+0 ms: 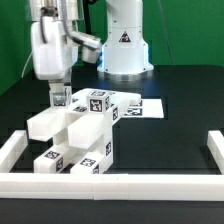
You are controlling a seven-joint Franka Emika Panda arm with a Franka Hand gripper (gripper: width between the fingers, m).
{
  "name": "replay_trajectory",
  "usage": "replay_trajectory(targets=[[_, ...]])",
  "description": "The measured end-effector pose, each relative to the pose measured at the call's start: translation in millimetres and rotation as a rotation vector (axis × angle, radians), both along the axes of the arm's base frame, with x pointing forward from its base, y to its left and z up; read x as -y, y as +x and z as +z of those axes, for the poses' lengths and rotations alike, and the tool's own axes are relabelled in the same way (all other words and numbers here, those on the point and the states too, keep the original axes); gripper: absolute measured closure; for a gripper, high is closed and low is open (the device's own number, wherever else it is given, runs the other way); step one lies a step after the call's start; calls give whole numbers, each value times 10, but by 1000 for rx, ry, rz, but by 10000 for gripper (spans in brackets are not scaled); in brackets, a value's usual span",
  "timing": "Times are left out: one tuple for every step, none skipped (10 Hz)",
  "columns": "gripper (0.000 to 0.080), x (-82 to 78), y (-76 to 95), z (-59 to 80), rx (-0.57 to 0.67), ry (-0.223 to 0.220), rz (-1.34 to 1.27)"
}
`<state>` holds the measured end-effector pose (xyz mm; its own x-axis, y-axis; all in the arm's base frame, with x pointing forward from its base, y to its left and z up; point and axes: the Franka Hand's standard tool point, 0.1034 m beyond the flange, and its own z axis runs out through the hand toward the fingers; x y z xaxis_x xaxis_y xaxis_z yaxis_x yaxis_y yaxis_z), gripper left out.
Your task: Assemble chair
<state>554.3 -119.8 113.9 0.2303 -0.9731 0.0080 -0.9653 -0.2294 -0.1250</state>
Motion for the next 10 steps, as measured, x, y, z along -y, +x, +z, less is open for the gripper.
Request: replay_trajectory(targets=[[159,29,-12,-1,2,-17,133],[159,33,-28,1,2,-32,298],[151,27,-50,-6,2,-40,387],[151,33,-52,-9,3,-49,450],[151,36,-53,-9,4,-57,510],[151,36,-52,-9,2,-65,559],[151,25,-22,12,-8,-100,743],[151,-30,12,16,-7,-126,936],[151,-124,14,-27,-1,-145,1066],[151,-124,10,-30,-2,-141,1048]])
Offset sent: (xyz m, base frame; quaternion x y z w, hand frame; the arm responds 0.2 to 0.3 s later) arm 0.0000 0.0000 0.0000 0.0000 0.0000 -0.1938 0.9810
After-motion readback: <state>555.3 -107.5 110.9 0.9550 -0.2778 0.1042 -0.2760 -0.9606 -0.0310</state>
